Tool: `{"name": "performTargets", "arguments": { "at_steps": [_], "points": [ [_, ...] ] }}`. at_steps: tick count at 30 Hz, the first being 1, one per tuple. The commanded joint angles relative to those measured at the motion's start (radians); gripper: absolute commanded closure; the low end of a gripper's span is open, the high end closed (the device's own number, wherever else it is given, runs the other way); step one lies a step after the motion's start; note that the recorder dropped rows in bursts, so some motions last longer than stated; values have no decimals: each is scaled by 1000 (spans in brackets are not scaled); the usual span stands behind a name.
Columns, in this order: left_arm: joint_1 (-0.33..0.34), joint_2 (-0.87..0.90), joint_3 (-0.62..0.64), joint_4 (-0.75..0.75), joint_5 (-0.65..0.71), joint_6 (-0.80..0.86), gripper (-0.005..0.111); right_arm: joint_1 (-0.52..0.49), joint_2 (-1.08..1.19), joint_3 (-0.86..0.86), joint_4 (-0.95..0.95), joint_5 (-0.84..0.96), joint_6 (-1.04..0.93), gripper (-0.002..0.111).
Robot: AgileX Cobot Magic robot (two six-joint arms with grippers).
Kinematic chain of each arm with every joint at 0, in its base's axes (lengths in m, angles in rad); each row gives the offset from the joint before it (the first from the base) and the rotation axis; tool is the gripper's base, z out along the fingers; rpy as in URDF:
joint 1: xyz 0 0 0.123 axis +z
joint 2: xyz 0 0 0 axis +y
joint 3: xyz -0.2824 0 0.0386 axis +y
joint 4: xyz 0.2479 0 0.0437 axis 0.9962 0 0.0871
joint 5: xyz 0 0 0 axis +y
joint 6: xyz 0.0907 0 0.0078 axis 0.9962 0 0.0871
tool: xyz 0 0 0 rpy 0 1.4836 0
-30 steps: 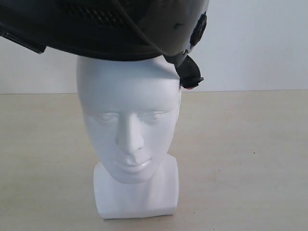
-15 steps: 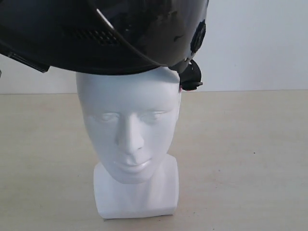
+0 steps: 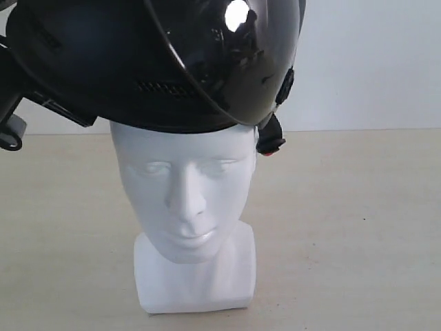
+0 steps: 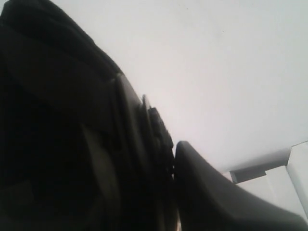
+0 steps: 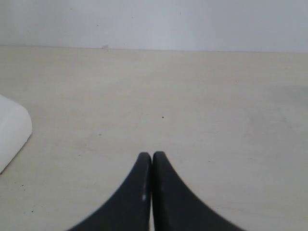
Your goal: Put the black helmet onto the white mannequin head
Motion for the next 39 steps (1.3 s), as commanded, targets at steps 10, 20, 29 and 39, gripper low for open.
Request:
{"name": "performTargets", "arguments": {
  "at_steps": [10,20,29,39],
  "points": [
    [11,6,87,15,36,-19,102,-4,-6,-1,-2,-5,-4,108],
    [11,6,156,8,36,-19,102,-4,-6,-1,-2,-5,-4,108],
    [11,-18,251,-13,36,-17,102,-4,-6,-1,-2,-5,-4,108],
    [11,-35,305,-7,36,-8,102,-4,-6,-1,-2,-5,-4,108]
  ]
}}
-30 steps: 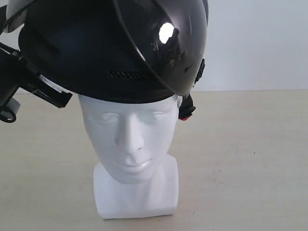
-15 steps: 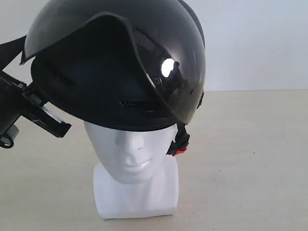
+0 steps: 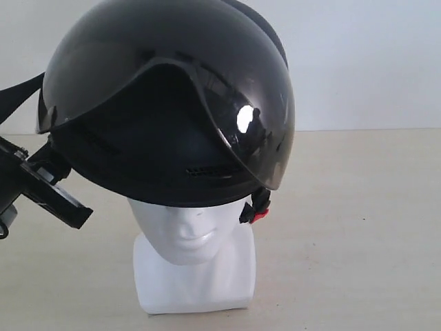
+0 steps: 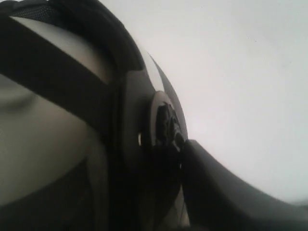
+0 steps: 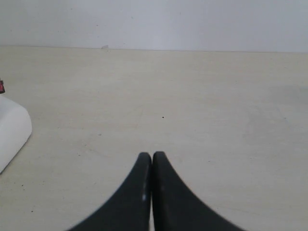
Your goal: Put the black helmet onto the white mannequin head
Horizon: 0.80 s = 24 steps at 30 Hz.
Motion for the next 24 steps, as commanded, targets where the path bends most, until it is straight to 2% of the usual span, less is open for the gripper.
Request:
{"name": "performTargets", "arguments": {
  "at_steps": [1,9,13,14,15,17,19,24],
  "points": [
    [5,-16,70,-55,14,29,102,-4,-6,-1,-2,-5,-4,108],
    [5,-16,77,-55,14,24,100,-4,-6,-1,-2,-5,-4,108],
    [5,-16,77,-63,14,47,81,-4,-6,-1,-2,-5,-4,108],
    [5,-16,79,-68,14,55,75,-4,-6,-1,-2,-5,-4,108],
    [5,-16,80,-87,14,55,61,-4,-6,-1,-2,-5,-4,108],
    [5,-16,82,-100,14,71,46,-4,-6,-1,-2,-5,-4,108],
    [5,-16,82,-97,14,98,40,-4,-6,-1,-2,-7,-4,108],
    [5,-16,89,-79,14,157,39,-4,-6,-1,-2,-7,-4,108]
  ]
}}
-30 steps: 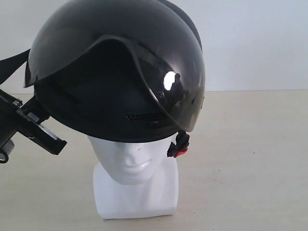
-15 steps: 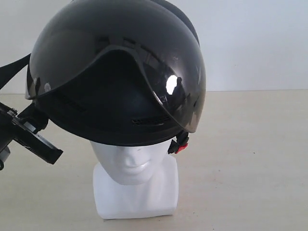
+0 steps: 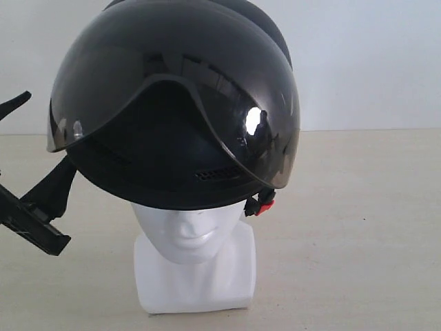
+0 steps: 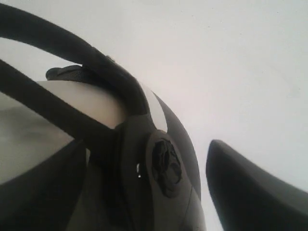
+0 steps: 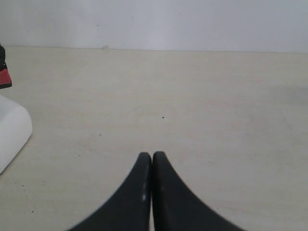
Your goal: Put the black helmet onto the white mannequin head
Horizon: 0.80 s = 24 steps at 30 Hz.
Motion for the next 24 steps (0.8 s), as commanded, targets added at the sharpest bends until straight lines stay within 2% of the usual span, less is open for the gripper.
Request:
{"name": "performTargets", "arguments": {
  "at_steps": [1,2,5,8,15,18,22,24],
  "points": [
    [2,-5,25,4,-3,94,39,-4,-6,-1,-2,-7,-4,108],
    [2,-5,67,20,-3,162,39,-4,-6,-1,-2,-7,-4,108],
    [2,-5,183,74,-3,169,39,-4,-6,-1,-2,-7,-4,108],
    [2,-31,185,156,-3,236,40,-4,-6,-1,-2,-12,-4,108],
    [2,-199,185,152,-3,353,40,-4,-6,-1,-2,-8,-4,108],
    [2,-300,185,126,-3,353,46,-4,-6,-1,-2,-8,-4,108],
    [2,-443,185,80,-3,464,59,-4,-6,-1,-2,-32,-14,108],
    [2,-512,185,80,-3,469,64,-4,-6,-1,-23,-47,-47,108]
  ]
}}
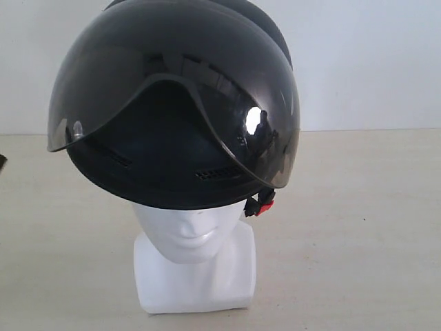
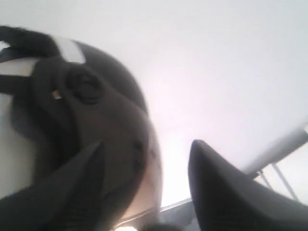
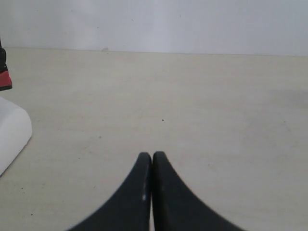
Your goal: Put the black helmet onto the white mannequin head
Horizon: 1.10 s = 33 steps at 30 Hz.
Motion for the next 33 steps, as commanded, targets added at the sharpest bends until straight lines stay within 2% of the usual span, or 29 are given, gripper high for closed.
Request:
{"name": "performTargets", "arguments": {
  "at_steps": [1,3,6,8,11,12,14,16,19,21,24,28,31,33],
  "points": [
    [2,-164,4,-28,-10,57,68,-4,-6,-1,-44,-53,-77,108],
    [2,-235,4,-43,-10,57,79,-4,-6,-1,-56,-127,-128,108],
    [2,-343,4,-94,-10,103,102,-4,-6,-1,-39,-337,-121,108],
    [2,-401,4,-124,-10,171,102,-4,-6,-1,-39,-492,-109,108],
    [2,-461,4,-141,-10,180,102,-4,-6,-1,-39,-738,-85,108],
    [2,-472,4,-146,11,180,102,-4,-6,-1,-37,-831,-28,108],
    [2,-491,4,-155,87,186,102,-4,-6,-1,8,-974,254,108],
    [2,-496,4,-182,154,212,102,-4,-4,-35,66,-852,377,108],
    [2,-496,-7,-218,278,290,102,-4,76,-215,46,-398,391,108],
    [2,-496,-40,-221,388,388,102,-2,172,-334,46,-189,391,108],
    [2,-496,-134,-240,616,621,102,-2,359,-523,52,98,359,108],
    [2,-487,-348,-247,987,1139,102,-2,612,-730,54,430,249,108],
    [6,-449,-519,-247,1246,1465,102,-2,725,-810,51,526,176,108],
    [24,-414,-610,-206,1417,1535,102,-2,779,-837,60,544,176,108]
  ]
}}
